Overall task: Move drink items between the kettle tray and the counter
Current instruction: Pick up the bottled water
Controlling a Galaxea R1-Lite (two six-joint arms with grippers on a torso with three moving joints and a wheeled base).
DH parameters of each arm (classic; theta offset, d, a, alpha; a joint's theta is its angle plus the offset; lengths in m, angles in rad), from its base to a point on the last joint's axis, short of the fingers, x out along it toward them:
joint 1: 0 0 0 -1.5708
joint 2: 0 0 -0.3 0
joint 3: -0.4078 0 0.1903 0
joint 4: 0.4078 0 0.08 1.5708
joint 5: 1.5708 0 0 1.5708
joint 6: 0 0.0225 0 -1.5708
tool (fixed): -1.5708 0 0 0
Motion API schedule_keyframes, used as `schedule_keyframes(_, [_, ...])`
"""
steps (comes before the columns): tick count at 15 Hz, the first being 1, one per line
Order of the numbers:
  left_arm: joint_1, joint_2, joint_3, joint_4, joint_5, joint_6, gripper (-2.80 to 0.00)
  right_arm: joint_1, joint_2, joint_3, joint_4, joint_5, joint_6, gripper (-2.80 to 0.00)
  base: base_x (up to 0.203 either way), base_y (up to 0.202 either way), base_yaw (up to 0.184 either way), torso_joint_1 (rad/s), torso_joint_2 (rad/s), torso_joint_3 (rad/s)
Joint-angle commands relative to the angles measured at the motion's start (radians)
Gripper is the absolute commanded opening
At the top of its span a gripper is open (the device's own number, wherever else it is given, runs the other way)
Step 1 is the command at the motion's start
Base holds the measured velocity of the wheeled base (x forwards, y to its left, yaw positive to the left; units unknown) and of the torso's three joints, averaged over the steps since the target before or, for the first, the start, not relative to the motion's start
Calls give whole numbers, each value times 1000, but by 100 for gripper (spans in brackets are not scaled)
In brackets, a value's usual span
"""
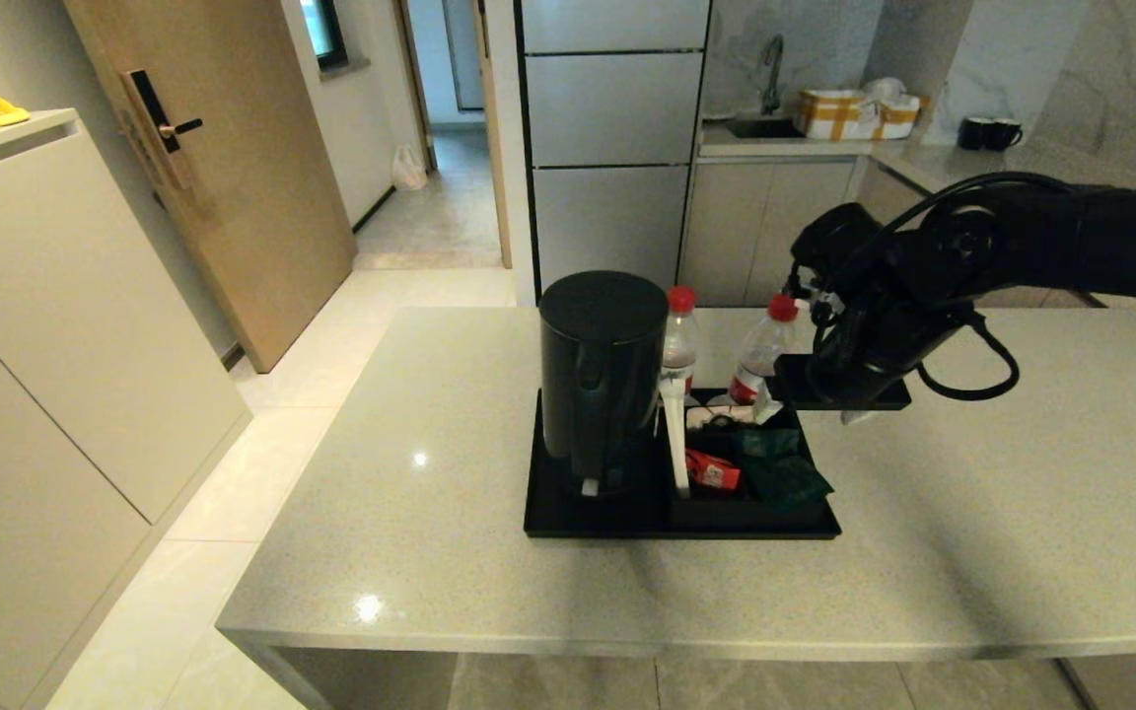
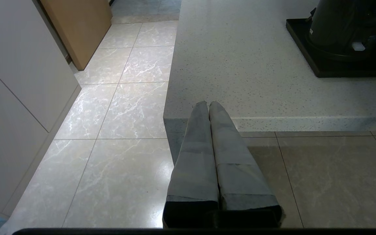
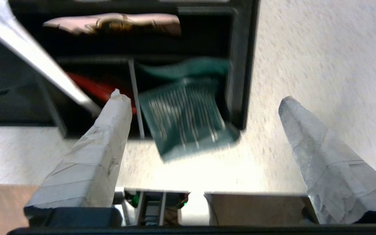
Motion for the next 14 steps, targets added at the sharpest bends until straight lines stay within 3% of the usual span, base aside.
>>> schedule_keyframes(1, [0,1,0,-1,0,0,-280,1,-102,42,8,0,16,0,0,0,0,0,0,0])
schedule_keyframes(4, [0,1,0,0,0,0,-280,1,-254,140,7,-1,24,0,0,0,0,0,0,0])
schedule_keyframes(5, [0,1,0,-1,0,0,-280,1,-317,180,4,-2,36,-280,0,0,0,0,0,0])
schedule_keyframes(10, [0,1,0,-1,0,0,-280,4,-663,334,10,-18,112,-280,0,0,0,0,0,0])
schedule_keyframes(14, [0,1,0,0,0,0,-280,-11,-992,528,35,-205,126,-280,0,0,0,0,0,0])
